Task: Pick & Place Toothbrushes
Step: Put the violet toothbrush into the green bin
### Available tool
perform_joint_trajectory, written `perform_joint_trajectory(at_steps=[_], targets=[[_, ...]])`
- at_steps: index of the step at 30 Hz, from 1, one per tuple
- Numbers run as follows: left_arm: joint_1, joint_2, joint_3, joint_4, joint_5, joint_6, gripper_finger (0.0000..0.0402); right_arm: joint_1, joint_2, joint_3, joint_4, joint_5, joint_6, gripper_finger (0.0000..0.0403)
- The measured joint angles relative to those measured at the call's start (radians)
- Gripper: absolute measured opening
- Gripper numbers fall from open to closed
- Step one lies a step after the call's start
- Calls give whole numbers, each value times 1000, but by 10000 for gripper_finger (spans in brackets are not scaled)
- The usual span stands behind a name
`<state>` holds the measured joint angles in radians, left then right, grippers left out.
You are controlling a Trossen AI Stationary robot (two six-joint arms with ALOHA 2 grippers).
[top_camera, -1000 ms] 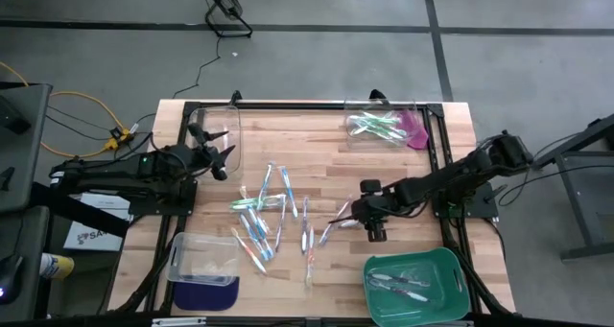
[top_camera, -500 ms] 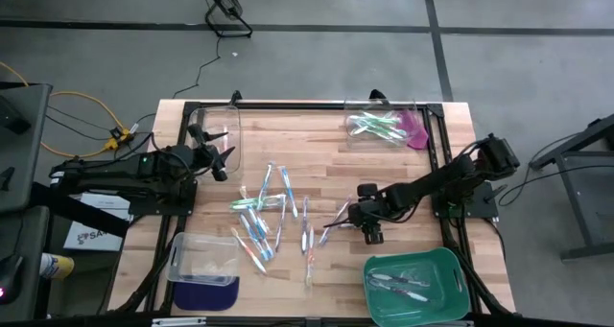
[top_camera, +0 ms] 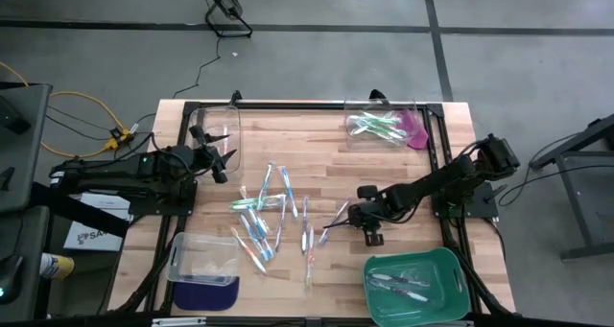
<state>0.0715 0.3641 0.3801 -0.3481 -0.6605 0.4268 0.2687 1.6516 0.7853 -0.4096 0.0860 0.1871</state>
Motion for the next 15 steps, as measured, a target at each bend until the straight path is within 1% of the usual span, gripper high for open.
perform_joint_trajectory(at_steps=[5,10,15], targets=[[0,0,0,-3,0,-13,221,-1,0,11,-1,-39,0,15],[0,0,0,-4,0,-24,221,-1,7,58,-45,-56,0,17],[0,0,0,-22,0,-40,221,0,7,144,-177,-67,0,15]])
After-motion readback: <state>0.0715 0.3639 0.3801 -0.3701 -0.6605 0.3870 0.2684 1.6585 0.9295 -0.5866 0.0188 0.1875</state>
